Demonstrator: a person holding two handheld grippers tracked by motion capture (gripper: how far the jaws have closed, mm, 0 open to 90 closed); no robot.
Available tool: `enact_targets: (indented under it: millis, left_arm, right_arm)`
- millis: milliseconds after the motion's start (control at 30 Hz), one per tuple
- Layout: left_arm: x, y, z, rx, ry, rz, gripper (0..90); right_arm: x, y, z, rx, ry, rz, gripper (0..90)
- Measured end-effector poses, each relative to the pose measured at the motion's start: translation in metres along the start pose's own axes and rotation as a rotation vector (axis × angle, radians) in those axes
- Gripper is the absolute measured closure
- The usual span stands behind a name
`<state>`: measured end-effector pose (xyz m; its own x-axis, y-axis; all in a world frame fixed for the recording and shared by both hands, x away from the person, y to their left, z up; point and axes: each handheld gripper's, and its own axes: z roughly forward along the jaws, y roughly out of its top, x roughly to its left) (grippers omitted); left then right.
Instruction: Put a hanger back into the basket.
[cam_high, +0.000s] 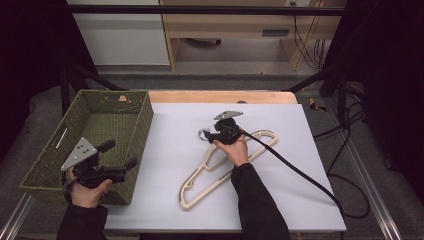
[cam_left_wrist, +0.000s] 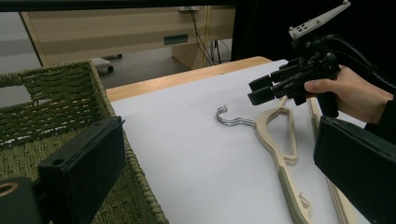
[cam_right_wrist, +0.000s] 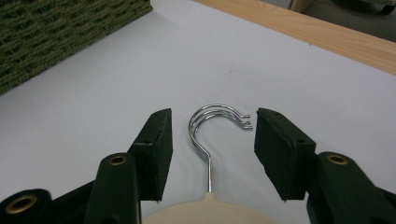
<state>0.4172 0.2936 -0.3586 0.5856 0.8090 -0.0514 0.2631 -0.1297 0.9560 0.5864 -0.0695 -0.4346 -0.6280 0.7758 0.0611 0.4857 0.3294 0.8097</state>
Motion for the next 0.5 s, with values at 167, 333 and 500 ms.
enact_targets:
  millis: [167, 333, 500]
  left_arm:
    - [0.000, 0.000, 0.001, 0.005, 0.000, 0.004, 2.5]
    - [-0.001, 0.000, 0.001, 0.002, -0.002, 0.004, 2.4]
    - [-0.002, 0.000, 0.002, 0.001, -0.003, 0.003, 2.5]
  right_arm:
    - [-0.002, -0.003, 0.006, 0.019, -0.002, 0.008, 50.1]
    - [-0.002, -0.005, 0.010, 0.027, 0.002, 0.007, 52.2]
    - [-0.001, -0.010, 0.018, 0.052, -0.005, 0.011, 55.2]
